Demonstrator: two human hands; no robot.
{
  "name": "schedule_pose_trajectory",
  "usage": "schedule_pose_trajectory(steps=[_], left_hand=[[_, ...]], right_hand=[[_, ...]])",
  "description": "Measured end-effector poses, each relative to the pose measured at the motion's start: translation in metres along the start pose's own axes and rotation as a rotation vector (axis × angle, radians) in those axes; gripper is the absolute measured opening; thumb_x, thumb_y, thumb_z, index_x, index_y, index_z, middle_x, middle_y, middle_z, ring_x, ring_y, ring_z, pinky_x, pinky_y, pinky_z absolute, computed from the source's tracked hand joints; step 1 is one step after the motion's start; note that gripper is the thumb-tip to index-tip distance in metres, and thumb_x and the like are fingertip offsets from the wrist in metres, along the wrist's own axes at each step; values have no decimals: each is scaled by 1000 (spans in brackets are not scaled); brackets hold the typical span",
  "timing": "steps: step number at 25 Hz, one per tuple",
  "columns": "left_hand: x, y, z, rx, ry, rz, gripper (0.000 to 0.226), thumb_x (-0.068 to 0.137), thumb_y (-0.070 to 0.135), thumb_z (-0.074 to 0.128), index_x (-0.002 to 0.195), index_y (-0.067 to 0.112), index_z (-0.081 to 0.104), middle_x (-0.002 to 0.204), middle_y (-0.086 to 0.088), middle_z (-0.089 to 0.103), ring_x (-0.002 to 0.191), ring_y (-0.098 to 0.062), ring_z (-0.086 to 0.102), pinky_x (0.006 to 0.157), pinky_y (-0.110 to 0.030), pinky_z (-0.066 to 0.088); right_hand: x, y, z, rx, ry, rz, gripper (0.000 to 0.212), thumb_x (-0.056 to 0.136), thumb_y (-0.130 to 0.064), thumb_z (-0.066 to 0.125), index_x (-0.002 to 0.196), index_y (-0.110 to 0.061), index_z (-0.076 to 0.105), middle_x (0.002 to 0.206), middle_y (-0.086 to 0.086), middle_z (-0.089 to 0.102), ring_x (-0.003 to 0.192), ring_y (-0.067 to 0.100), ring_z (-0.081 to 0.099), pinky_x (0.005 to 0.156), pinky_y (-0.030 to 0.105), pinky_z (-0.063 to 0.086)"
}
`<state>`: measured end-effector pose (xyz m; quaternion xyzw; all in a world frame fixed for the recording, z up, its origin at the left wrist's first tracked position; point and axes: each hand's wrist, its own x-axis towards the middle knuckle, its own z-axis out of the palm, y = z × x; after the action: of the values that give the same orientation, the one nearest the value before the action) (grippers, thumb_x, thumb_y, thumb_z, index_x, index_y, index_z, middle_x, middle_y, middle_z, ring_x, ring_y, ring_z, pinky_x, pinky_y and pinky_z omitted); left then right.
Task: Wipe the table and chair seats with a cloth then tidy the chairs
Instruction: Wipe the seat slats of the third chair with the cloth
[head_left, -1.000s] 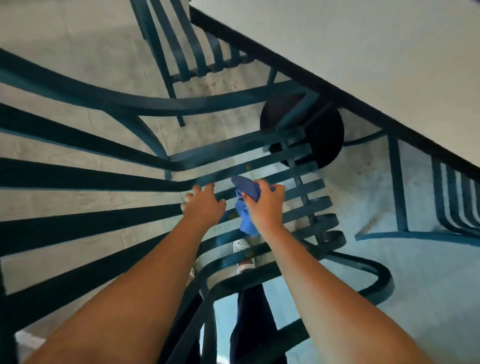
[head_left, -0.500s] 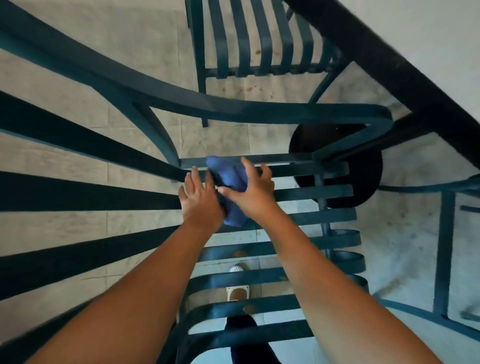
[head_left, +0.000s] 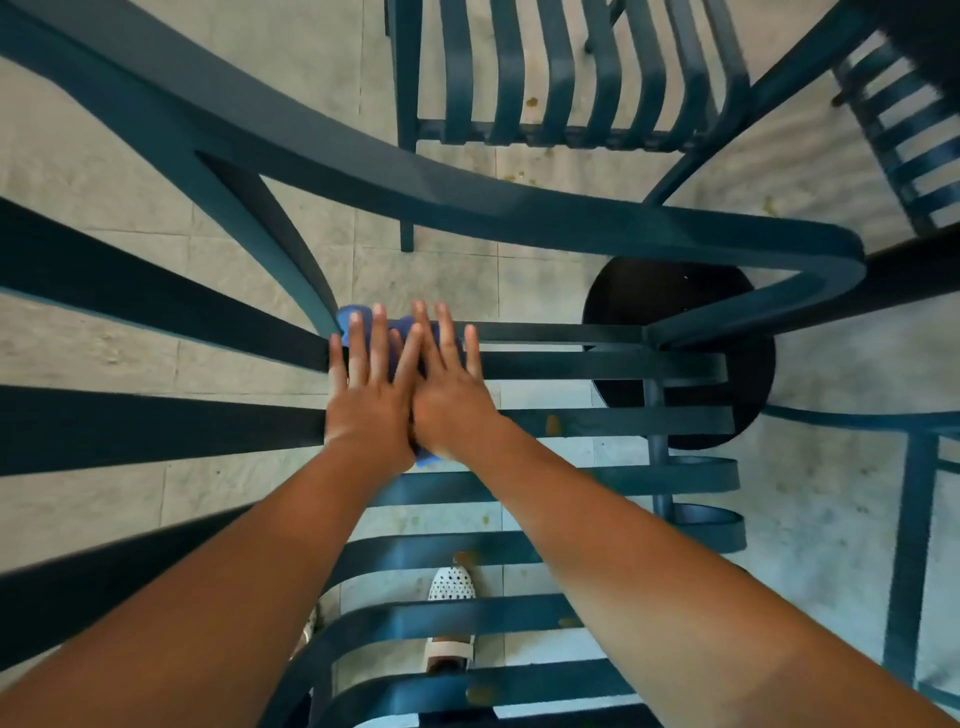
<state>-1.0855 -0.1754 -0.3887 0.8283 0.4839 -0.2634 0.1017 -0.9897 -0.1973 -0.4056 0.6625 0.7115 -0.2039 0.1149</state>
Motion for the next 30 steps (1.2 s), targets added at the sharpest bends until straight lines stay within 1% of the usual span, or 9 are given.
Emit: schedule_pose_trajectory(steps=[2,6,8,11,17,20,23,26,30], left_hand=[[1,-2,-5,76,-15,-15,130,71,74,53,133,4,-39,145,-31,-31,134,-45,-29,108,-51,-19],[14,-4,-8,38,-95,-2,142,63,71,67,139,5,-33,151,-30,-5,141,-43,-9,112,-49,-11],[19,-8,-8,-35,-81,45,149,56,69,73,139,4,-32,150,-21,13,142,-33,5,115,-44,-5],[23,-10,-8,-153,-35,87,143,60,68,71,142,0,-25,146,-15,22,139,-27,17,115,-40,1],[38,-1,-2,-163,-89,122,86,88,64,37,149,11,6,145,-10,32,135,-28,27,111,-40,12],[46,5,6,-289,6,143,58,96,48,35,140,10,27,132,-5,42,127,-23,34,106,-34,17],[44,10,16,-335,100,128,68,89,60,34,142,18,30,121,-8,46,118,-28,40,102,-37,18],[47,30,14,-296,112,62,65,85,68,33,137,30,37,120,-8,47,113,-33,41,103,-47,19],[49,51,14,-371,249,95,67,76,75,31,108,22,57,100,0,53,98,-25,45,94,-44,24]], right_hand=[[9,-5,0,-39,-42,-26,112,81,-40,64,142,-14,-26,153,16,-25,138,33,-30,110,52,-19],[11,10,4,175,-21,-11,97,80,-35,67,151,-16,3,152,8,15,141,24,9,114,41,-5],[9,12,1,177,4,40,85,83,-40,62,149,-20,13,148,5,22,139,22,12,113,46,-4],[-6,27,2,215,13,123,73,89,-46,51,148,-21,15,153,2,12,143,23,-4,112,50,-6],[-19,52,-2,48,-52,251,88,93,-46,49,149,-11,-8,152,13,-29,139,33,-28,108,56,-15],[-7,34,0,185,-59,138,81,95,-40,48,149,-28,-11,157,10,-2,144,31,-10,111,54,-11],[-17,60,6,194,81,102,71,93,-41,49,149,-35,6,146,2,30,142,22,12,112,49,-6],[-30,87,13,180,175,123,77,90,-43,52,151,-28,7,139,-3,41,139,19,20,112,48,-1],[-41,109,17,200,166,202,60,92,-47,46,146,-40,21,141,-8,38,142,20,9,109,52,-7]])
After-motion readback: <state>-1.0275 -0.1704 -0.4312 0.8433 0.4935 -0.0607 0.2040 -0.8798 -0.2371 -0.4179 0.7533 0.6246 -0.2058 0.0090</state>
